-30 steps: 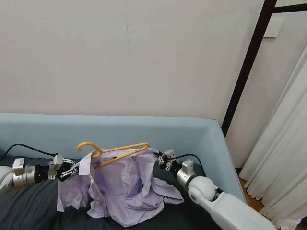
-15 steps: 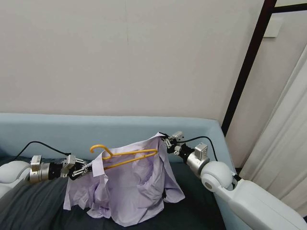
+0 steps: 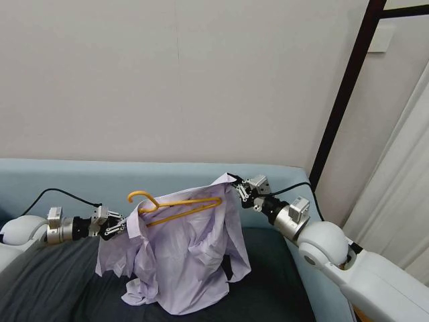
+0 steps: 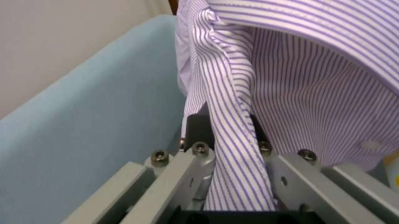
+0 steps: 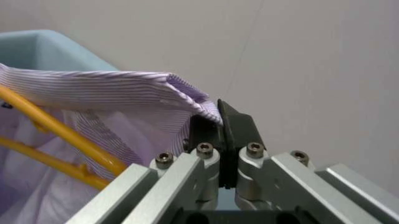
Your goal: Pick up the clothes from the sofa and hang them on the clothes hanger.
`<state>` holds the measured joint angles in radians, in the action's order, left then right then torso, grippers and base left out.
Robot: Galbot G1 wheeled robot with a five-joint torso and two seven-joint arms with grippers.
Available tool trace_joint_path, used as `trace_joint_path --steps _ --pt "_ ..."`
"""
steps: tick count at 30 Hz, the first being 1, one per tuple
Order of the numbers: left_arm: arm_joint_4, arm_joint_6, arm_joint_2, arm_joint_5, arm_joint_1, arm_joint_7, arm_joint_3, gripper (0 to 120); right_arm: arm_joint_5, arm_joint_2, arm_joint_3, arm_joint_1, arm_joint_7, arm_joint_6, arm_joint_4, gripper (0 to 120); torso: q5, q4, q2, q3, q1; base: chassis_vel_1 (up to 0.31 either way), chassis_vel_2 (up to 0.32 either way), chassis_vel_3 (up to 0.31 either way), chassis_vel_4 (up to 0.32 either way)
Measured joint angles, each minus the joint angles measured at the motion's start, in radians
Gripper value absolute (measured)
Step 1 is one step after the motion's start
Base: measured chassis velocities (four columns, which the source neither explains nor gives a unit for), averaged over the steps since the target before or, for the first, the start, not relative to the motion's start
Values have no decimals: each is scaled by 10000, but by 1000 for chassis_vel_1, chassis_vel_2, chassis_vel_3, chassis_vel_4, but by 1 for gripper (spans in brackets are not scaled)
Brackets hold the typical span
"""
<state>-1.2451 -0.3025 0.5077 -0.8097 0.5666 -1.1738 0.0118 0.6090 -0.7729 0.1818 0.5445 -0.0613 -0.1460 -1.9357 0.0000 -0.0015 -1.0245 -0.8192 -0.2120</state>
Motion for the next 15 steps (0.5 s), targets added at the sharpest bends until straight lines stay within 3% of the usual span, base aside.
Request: trace_joint_path --steps 5,15 --pt "-35 39 -20 9 35 8 -20 2 100 -16 -29 63 -48 10 -128 0 0 0 0 0 0 0 0 0 0" --pt "75 343 292 521 167 52 6 2 802 -117 -29 -54 1005 1623 -407 0 -2 1 0 0 0 0 0 0 0"
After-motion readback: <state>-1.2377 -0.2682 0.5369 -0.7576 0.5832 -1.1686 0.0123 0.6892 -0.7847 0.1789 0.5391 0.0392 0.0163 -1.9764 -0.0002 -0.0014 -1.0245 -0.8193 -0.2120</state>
